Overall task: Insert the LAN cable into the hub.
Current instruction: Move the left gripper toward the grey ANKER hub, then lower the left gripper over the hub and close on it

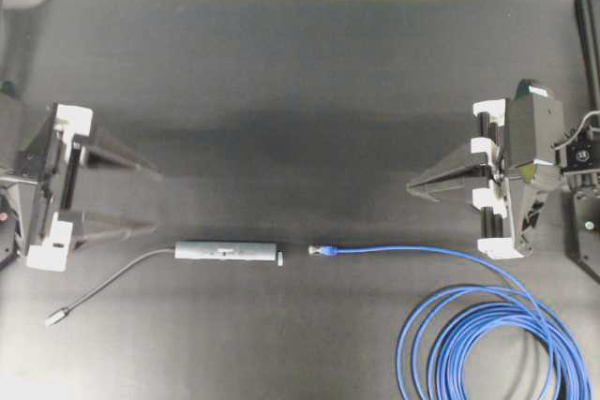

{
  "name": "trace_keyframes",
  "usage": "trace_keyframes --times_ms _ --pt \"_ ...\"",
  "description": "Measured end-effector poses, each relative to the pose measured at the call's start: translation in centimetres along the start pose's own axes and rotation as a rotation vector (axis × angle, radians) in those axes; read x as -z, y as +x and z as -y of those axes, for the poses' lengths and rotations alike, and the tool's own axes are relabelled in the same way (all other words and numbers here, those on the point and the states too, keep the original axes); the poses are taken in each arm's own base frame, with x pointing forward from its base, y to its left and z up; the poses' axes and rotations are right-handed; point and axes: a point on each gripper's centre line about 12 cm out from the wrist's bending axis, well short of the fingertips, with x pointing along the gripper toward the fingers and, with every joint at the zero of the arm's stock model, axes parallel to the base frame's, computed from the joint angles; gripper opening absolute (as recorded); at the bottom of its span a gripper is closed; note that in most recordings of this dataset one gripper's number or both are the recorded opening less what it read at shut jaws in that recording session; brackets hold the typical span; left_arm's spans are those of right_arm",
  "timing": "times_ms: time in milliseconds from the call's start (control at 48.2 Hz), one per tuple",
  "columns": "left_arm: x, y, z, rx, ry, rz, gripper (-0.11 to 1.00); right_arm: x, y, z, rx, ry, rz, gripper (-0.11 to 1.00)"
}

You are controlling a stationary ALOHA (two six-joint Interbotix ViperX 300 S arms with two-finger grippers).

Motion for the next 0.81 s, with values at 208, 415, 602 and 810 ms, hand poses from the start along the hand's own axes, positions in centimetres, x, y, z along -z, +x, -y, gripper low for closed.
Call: trace_keyframes --times_ms 208,415,602,810 --pt "3.6 1.8 -0.3 -0.009 -0.003 -0.116 0.7 0.0 0.1 0.2 0.005 0.02 0.0 0.0" --pt "6.2 3.5 -0.4 0.0 -0.008 -0.129 0.69 -0.1 0.1 0.1 0.003 0.047 0.01 0.0" --pt "8.9 4.9 -0.6 0.001 -0.072 -0.136 0.69 -0.2 0.2 0.2 0.004 0.05 0.017 0.0" --pt "11.2 7.1 -0.2 0.015 -0.084 -0.177 0.69 -0.3 0.2 0.1 0.002 0.067 0.025 0.0"
